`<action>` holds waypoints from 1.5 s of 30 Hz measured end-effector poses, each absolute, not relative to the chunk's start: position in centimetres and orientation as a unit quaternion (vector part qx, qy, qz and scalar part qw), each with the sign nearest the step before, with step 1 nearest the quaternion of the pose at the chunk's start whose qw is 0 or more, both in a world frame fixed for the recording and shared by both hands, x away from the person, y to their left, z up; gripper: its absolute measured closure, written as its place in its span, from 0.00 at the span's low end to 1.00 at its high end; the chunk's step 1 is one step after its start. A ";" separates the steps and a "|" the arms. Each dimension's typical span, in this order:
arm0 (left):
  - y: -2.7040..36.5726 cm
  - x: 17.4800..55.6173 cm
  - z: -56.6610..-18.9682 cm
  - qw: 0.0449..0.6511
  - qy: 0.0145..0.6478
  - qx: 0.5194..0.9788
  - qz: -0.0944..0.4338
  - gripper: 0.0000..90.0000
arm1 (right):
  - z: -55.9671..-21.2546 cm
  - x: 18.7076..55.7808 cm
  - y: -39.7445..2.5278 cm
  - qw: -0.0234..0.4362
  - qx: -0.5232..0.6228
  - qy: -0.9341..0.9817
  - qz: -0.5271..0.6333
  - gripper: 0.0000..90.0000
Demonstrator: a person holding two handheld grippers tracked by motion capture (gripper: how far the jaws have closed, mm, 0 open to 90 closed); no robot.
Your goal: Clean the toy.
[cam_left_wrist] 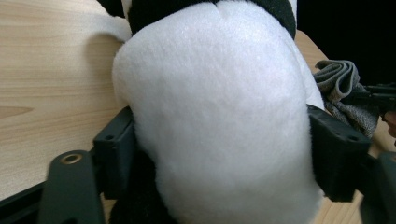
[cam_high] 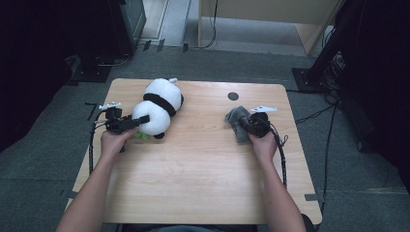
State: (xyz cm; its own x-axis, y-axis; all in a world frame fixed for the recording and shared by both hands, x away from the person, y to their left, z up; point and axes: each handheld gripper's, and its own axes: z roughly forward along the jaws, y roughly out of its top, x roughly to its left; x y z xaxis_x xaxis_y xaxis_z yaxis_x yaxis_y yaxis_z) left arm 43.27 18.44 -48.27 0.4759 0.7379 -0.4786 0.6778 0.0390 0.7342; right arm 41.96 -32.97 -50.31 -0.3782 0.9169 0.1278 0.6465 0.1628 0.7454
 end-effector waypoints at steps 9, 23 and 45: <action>18.3 43.0 -47.3 0.485 0.497 0.716 0.062 0.16 | -49.4 41.9 -32.9 0.187 0.526 0.739 0.378 0.40; 19.1 41.4 -45.1 0.481 0.478 0.725 0.121 0.11 | -47.5 40.2 -32.7 0.186 0.507 0.750 0.382 0.39; 19.1 34.1 -46.3 0.426 0.454 0.768 0.150 0.14 | -46.5 33.5 -34.5 0.182 0.478 0.761 0.399 0.40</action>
State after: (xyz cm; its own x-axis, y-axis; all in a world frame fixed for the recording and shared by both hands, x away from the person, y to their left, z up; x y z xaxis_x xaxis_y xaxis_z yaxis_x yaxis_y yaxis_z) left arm 34.11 19.14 -46.30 0.5434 0.8247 -0.1568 0.5693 -0.2248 0.7908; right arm 33.50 -34.52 -46.47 -0.4763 0.8730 0.1046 0.5819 0.2238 0.7818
